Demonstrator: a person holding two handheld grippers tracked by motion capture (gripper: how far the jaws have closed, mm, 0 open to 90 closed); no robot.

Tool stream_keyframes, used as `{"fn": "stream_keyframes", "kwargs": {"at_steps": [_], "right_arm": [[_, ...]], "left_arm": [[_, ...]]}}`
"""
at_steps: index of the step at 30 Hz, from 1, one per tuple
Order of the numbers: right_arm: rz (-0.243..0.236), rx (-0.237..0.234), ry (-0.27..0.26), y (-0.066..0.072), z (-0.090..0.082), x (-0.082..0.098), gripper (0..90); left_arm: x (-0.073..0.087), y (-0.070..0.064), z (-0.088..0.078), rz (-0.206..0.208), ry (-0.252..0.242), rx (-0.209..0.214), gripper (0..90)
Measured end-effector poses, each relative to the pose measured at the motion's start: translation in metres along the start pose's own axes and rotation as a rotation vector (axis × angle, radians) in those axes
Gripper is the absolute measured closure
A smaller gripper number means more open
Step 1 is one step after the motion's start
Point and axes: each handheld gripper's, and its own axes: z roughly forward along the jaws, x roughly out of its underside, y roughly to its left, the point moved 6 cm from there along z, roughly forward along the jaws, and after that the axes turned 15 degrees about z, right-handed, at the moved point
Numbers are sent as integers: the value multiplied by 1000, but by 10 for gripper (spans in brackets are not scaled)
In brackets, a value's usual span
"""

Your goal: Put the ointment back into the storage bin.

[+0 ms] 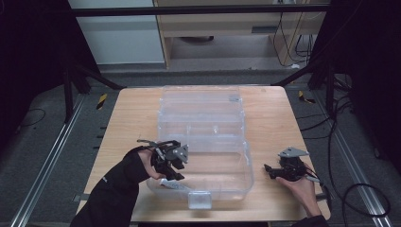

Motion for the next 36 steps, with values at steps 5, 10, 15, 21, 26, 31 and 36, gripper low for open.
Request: {"fn": "stream_keyframes", "kwargs": {"at_steps": [5, 10, 15, 21, 26, 31, 36], "right_arm": [[11, -1, -5, -1, 0, 0, 232], [18, -3, -4, -1, -1, 0, 231], [30, -8, -5, -1, -1, 0, 226], [37, -9, -12, -2, -1, -1, 222], [49, -8, -15, -3, -2, -1, 216], [50, -10, -17, -4, -3, -1, 206], [59, -6, -18, -4, -3, -1, 196]], "left_arm": [[2, 2, -19, -77, -76, -89, 539], [6, 3, -33, -168, -141, -166, 471], [16, 4, -45, -255, -210, -248, 467], [31, 3, -55, -369, -280, -371, 459], [47, -1, -62, -456, -336, -478, 440], [65, -10, -67, -519, -383, -547, 429], [90, -16, -74, -596, -385, -632, 422]]}}
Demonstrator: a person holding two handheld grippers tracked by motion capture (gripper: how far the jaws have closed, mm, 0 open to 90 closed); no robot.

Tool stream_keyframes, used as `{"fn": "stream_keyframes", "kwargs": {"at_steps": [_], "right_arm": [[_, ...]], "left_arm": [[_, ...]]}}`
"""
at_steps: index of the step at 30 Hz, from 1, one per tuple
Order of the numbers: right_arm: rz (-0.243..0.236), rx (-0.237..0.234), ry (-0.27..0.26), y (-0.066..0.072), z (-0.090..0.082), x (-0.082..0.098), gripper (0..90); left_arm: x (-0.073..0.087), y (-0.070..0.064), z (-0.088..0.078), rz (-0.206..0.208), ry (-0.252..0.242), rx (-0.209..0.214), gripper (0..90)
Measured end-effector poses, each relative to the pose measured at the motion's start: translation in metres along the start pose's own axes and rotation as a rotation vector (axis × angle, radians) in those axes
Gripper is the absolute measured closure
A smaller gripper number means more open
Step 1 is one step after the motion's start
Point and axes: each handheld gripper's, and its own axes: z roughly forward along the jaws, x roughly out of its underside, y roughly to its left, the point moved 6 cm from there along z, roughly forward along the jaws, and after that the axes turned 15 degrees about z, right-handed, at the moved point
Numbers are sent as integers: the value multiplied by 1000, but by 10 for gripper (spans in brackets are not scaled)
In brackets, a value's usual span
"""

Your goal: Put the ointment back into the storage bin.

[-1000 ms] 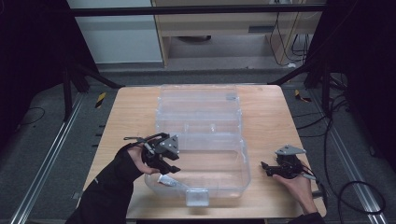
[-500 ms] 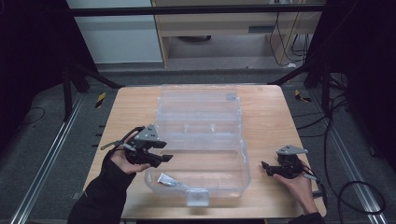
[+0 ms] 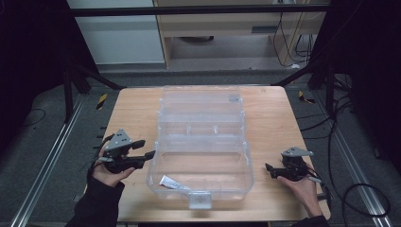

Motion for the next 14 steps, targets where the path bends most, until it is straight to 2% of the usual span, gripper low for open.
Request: {"fn": "stream_keyframes", "kwargs": {"at_steps": [3, 6, 8, 11, 14], "right_arm": [[1, -1, -3, -1, 0, 0, 192], [16, -6, 0, 0, -2, 0, 187], [9, -2, -9, -2, -2, 0, 189], [11, -3, -12, -2, -2, -1, 189], [18, -4, -15, -3, -3, -1, 189]], "left_arm": [[11, 9, -4, -41, 11, -52, 408], [27, 19, -5, -80, 35, -132, 379], [37, 26, -4, -96, 49, -184, 372], [56, 34, -1, -146, 83, -230, 360], [71, 41, 2, -197, 108, -256, 352]]}}
